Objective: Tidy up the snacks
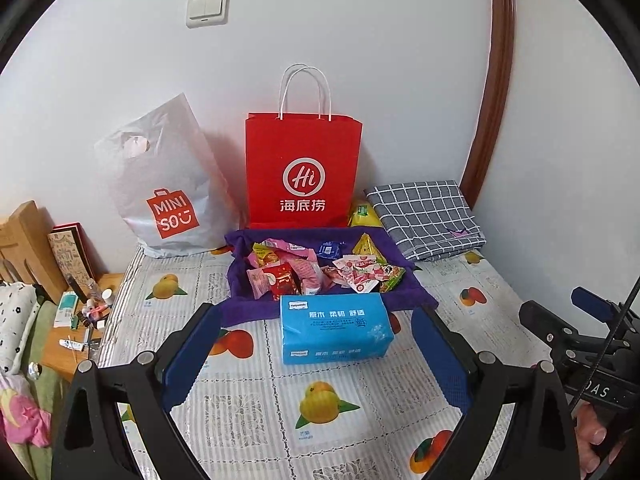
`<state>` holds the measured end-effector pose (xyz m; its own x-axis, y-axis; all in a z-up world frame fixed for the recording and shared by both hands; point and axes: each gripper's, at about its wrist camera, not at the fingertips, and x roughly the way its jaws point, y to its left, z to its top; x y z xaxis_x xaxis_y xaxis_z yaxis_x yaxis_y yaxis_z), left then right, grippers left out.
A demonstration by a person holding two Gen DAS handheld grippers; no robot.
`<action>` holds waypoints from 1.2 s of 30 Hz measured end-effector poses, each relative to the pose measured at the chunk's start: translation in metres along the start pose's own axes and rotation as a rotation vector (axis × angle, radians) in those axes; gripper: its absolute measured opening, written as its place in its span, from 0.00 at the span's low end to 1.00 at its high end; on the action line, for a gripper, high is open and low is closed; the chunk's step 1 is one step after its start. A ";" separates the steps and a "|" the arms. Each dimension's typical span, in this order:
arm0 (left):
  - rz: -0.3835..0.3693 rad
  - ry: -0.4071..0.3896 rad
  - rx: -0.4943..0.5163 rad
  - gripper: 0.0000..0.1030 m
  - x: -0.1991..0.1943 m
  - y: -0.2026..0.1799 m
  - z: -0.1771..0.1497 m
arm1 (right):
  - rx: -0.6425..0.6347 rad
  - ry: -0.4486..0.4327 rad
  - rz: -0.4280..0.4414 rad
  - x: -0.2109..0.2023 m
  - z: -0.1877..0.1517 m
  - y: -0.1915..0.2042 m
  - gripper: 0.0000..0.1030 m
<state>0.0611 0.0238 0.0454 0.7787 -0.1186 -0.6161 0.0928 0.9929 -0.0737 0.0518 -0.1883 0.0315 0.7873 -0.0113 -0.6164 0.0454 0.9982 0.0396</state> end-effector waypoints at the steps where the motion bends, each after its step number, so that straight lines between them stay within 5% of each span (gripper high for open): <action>1: 0.001 0.000 0.000 0.94 0.000 0.000 0.000 | 0.001 0.000 -0.001 0.000 0.000 0.000 1.00; 36: 0.009 0.015 -0.017 0.94 0.005 0.005 -0.003 | -0.005 -0.002 0.006 0.000 -0.002 0.007 1.00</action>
<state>0.0633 0.0278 0.0397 0.7700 -0.1093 -0.6286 0.0746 0.9939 -0.0814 0.0509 -0.1814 0.0299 0.7889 -0.0050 -0.6145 0.0369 0.9985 0.0393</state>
